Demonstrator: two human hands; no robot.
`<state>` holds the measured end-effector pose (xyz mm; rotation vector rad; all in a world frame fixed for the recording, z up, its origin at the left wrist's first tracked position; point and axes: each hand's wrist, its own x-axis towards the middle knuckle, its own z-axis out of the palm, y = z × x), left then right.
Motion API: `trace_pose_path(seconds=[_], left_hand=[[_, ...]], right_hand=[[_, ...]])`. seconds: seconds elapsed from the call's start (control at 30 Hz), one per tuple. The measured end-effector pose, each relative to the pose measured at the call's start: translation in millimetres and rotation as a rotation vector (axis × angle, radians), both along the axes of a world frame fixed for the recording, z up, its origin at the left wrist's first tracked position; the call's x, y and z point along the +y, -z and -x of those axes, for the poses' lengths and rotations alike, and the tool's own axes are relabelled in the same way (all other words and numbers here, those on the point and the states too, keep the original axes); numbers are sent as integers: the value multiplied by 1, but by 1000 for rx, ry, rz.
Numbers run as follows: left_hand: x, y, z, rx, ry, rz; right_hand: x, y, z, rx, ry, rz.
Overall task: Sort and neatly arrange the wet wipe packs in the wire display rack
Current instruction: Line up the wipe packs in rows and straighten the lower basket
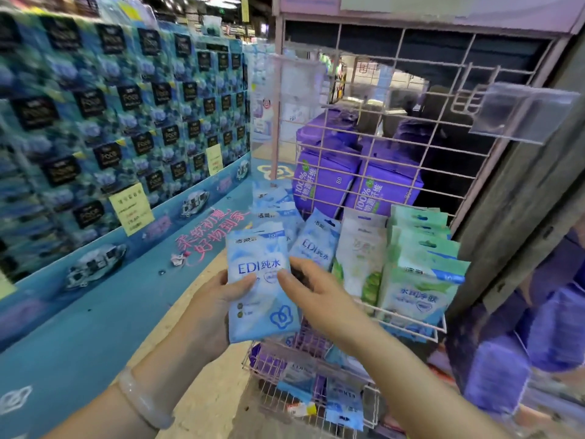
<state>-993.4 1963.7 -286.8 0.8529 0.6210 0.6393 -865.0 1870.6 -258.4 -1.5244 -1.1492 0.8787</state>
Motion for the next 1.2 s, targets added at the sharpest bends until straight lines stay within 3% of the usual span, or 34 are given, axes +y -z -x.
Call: trace_pose_path(seconds=[0.07, 0.2, 0.33, 0.47, 0.53, 0.63, 0.7, 0.9, 1.07, 1.2], left_hand=[[10, -1, 9, -8, -31, 12], [34, -5, 15, -20, -96, 31], [55, -12, 8, -25, -80, 22], [82, -20, -2, -36, -11, 11], [96, -23, -3, -45, 10, 3], [117, -23, -1, -53, 58, -7], [129, -20, 1, -62, 95, -19], [144, -6, 2, -81, 229, 79], [147, 1, 2, -80, 255, 122], [145, 1, 0, -95, 236, 114]], right_hand=[[12, -1, -6, -85, 53, 7], [34, -4, -43, -568, 347, 220], [50, -6, -64, -511, 360, 544], [66, -9, -56, -667, 334, 745], [72, -3, -54, -598, 414, 693], [76, 6, -52, -281, 696, 444], [80, 12, -53, -179, 793, 300], [96, 10, -46, -296, 586, 26], [110, 9, -36, -184, 488, 205], [112, 5, -37, -47, 450, 175]])
